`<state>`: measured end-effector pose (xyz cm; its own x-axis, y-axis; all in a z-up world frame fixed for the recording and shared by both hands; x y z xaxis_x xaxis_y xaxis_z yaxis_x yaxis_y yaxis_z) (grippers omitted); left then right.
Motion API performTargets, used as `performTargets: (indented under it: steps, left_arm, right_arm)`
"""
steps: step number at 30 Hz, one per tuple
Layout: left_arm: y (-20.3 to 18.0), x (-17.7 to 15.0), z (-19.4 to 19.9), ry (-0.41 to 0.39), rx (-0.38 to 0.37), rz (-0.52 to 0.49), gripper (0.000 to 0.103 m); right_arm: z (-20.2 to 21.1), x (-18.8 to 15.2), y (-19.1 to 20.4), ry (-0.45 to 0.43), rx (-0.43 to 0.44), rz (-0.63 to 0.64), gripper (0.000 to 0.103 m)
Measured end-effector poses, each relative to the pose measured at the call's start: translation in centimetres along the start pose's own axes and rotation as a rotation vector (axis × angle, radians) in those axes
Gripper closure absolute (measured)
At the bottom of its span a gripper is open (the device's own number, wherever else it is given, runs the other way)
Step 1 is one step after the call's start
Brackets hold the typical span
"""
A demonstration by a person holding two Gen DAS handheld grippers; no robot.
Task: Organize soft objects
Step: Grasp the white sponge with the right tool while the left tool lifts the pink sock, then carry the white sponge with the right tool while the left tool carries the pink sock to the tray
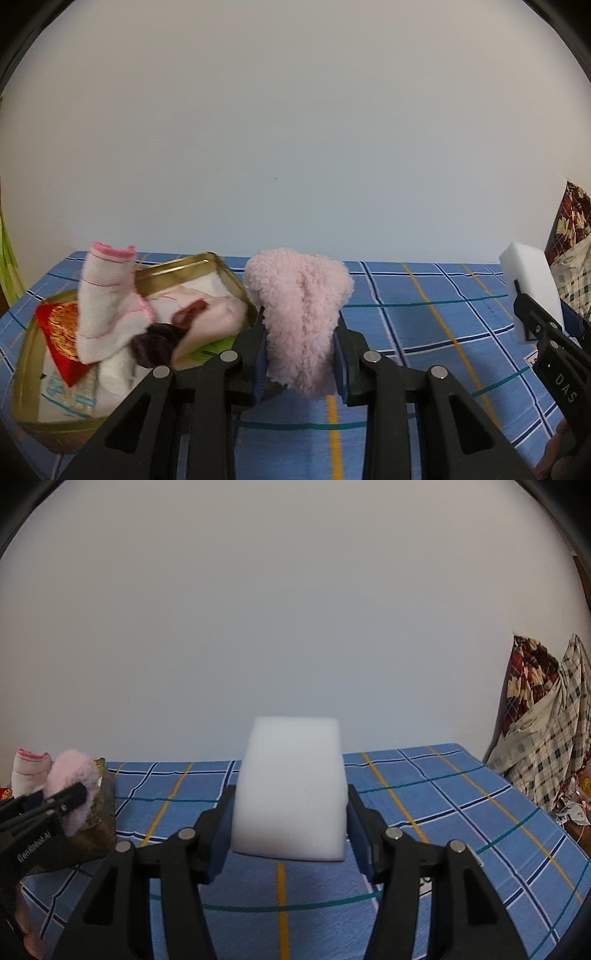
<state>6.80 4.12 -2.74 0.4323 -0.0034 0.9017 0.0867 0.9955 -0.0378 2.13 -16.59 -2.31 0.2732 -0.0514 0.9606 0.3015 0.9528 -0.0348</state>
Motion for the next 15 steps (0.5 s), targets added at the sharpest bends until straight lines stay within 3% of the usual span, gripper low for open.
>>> performTargets:
  steps: [7,15]
  left_arm:
    - [3.1,0.4,0.5,-0.006,0.039,0.026,0.071]
    - [7.1,1.1,1.0,-0.023,0.085,0.052,0.071]
  right_arm:
    - [0.0,-0.3,2.2,0.016,0.025,0.044,0.047]
    - [0.3,0.0,7.3,0.017,0.119,0.066,0.047]
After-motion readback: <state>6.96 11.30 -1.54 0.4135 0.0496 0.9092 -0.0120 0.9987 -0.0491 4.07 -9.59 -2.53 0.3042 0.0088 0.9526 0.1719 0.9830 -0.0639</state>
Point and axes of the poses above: each gripper's, at about its wrist camera, not at the fingertips, and z roughly against the way its jaws point, y to its left, x to its top, the point moved 7 cm from there along -z, roughly the way its jaws point, and after that the axes turned 1 degree about -z, right-handed, at the moved point
